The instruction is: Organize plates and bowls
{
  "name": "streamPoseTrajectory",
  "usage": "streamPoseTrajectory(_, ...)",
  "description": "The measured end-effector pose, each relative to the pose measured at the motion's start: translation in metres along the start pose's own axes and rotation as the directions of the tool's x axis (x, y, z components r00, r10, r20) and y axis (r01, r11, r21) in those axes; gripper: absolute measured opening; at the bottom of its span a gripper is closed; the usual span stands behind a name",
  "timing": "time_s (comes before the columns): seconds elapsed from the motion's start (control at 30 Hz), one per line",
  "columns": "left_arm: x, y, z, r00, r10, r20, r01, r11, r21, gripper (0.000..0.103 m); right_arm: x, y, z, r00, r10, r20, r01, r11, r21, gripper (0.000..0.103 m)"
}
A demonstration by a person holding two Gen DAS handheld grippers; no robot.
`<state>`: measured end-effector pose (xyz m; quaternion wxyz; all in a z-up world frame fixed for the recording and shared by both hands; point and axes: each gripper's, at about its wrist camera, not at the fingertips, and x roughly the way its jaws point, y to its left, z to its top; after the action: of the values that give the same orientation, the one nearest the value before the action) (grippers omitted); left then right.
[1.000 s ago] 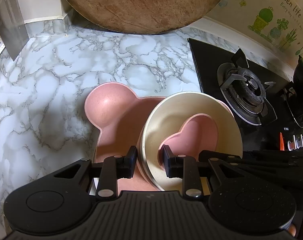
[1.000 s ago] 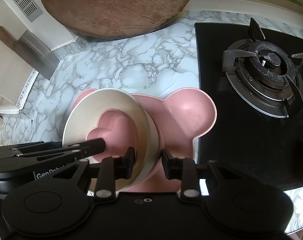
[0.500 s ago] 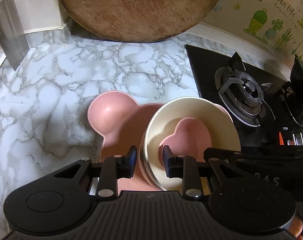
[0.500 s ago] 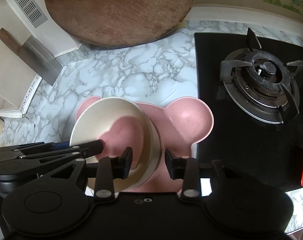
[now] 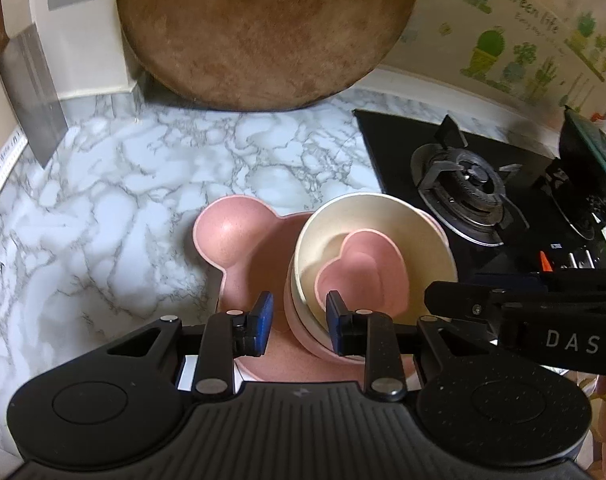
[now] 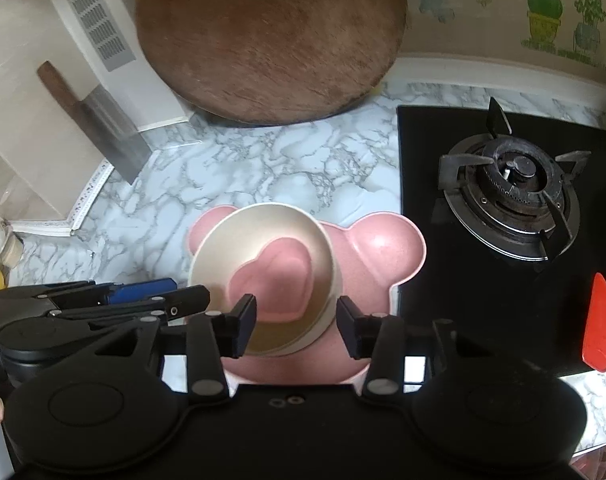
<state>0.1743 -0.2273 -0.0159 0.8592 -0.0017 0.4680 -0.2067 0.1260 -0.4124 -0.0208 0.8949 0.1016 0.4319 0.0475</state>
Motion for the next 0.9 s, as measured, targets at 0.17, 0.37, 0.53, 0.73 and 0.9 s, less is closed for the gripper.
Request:
streamPoseTrajectory(0.17,-0.023,0.001,-0.008,0.998,-0.006,0.058,0.005,1.000,0.027,0.048,-0.016,0.011,-0.010,0.998,0.000,0.059,0.002,1.000,-0.023,0.056)
streamPoseTrajectory(0.37,-0.050,0.005,-0.019,0.993,-0.011,0.121,0.005,0.999,0.050,0.059,-0.036,0.023,-0.026,0.990,0.011,0.143,-0.003,0.998,-0.056,0.065)
streamPoseTrajectory(0.53,-0.071,0.010,-0.033,0.982,-0.015,0.190,0.001,0.997,0.073,0.067,-0.049,0.032,-0.042,0.978,0.046,0.202,-0.027,0.995,-0.098,0.076)
streamPoseTrajectory(0.73,-0.089,0.019,-0.054,0.972,-0.014,0.236,-0.009,0.995,0.097,0.069,-0.064,0.044,-0.062,0.961,0.068,0.268,-0.027,0.988,-0.152,0.086)
streamPoseTrajectory(0.9,-0.105,0.022,-0.073,0.959,-0.015,0.282,-0.020,0.993,0.118,0.069,-0.079,0.054,-0.079,0.935,0.084,0.344,-0.018,0.981,-0.192,0.097)
